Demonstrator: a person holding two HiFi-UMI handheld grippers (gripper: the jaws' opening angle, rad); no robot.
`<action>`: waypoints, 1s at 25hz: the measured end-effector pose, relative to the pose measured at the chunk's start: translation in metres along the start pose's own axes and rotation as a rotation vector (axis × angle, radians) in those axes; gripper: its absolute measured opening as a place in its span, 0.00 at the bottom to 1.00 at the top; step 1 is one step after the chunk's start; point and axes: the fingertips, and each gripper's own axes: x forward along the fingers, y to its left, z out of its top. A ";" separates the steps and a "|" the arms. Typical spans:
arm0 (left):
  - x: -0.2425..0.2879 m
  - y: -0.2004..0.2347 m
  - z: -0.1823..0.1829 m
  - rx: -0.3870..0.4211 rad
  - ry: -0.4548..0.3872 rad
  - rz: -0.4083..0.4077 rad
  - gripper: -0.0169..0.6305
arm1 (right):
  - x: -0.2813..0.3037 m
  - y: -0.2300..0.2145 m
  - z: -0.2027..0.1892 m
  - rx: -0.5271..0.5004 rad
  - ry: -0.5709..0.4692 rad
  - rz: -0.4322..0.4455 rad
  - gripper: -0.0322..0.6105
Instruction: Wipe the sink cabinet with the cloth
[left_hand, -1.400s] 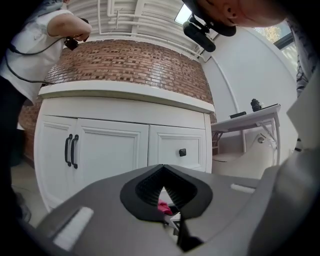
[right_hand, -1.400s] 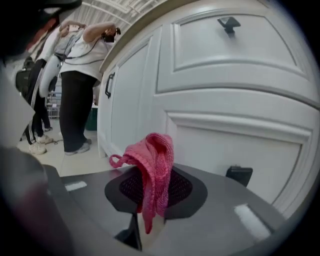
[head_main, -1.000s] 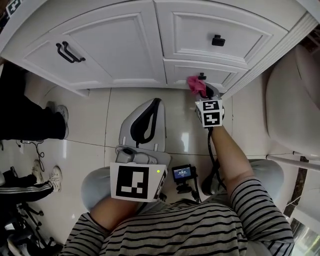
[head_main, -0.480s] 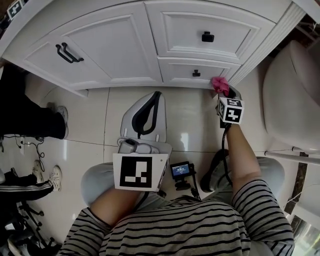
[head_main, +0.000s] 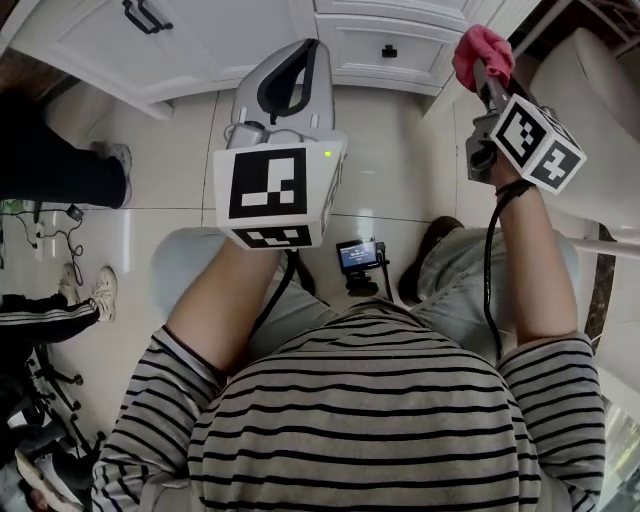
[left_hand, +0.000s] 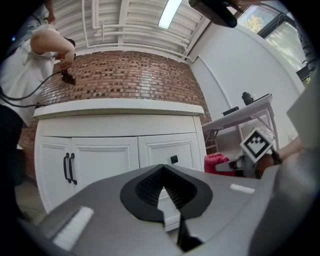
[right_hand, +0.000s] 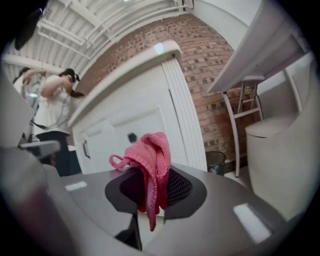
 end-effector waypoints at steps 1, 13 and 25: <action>-0.005 -0.003 0.005 0.003 -0.007 0.003 0.03 | -0.023 0.021 0.015 0.007 -0.039 0.055 0.17; -0.058 -0.040 -0.012 -0.098 0.047 -0.040 0.03 | -0.109 0.090 -0.008 -0.044 -0.130 0.186 0.17; -0.048 -0.025 -0.046 -0.120 0.107 -0.043 0.03 | -0.086 0.097 -0.025 -0.079 -0.099 0.191 0.17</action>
